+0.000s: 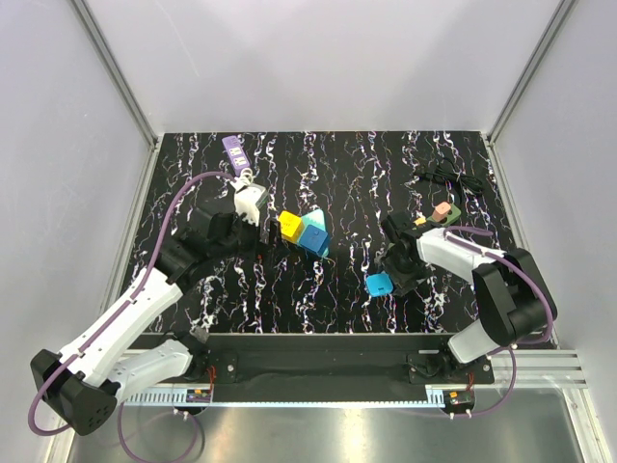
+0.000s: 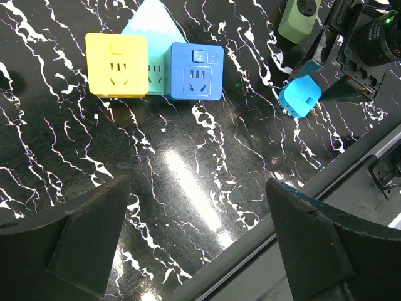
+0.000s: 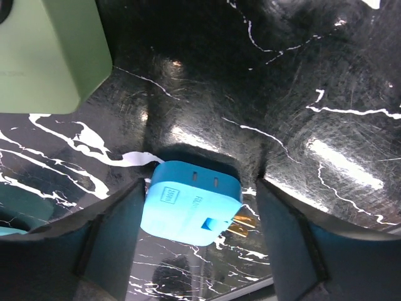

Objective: Insert the plug

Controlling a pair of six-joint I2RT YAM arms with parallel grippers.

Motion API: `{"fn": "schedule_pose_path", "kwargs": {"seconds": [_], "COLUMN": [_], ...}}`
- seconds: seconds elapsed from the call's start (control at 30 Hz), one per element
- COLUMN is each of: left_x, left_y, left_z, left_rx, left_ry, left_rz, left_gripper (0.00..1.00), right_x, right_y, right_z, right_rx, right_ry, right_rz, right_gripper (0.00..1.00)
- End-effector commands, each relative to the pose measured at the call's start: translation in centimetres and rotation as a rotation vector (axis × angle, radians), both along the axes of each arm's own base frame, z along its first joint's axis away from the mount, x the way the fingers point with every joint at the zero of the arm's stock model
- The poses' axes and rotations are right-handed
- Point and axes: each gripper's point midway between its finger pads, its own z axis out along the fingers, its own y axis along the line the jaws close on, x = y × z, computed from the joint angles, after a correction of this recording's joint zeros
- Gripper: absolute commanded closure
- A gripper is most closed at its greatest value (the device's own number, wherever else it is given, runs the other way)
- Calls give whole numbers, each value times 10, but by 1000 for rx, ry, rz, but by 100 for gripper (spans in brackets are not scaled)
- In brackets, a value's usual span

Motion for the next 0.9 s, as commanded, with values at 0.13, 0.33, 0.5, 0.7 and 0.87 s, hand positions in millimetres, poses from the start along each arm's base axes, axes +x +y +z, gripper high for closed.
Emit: {"fn": "schedule_pose_path", "kwargs": {"seconds": [0.13,0.33,0.5,0.7,0.87], "left_x": [5,3,-5,-10,-8], "left_y": [-6,-9,-22,-38,-57], "left_z": [6,0,-7,-11,-10], "left_rx": [-32,-39,-71,-114,-162], "left_ry": [-29,9,74,170,266], "left_rz": [-10,-16,-77,-124,-160], "left_gripper": [7,8,9,9,13], "right_x": [12,13,32,49,53], "right_y": [0,3,11,23,34], "right_z": [-5,-5,14,42,59], "right_rx": [-29,-14,-6,20,68], "right_ry": [-50,-73,-157,-241,-287], "right_rz": [5,48,169,290,354], "right_gripper": [34,53,63,71,74]}}
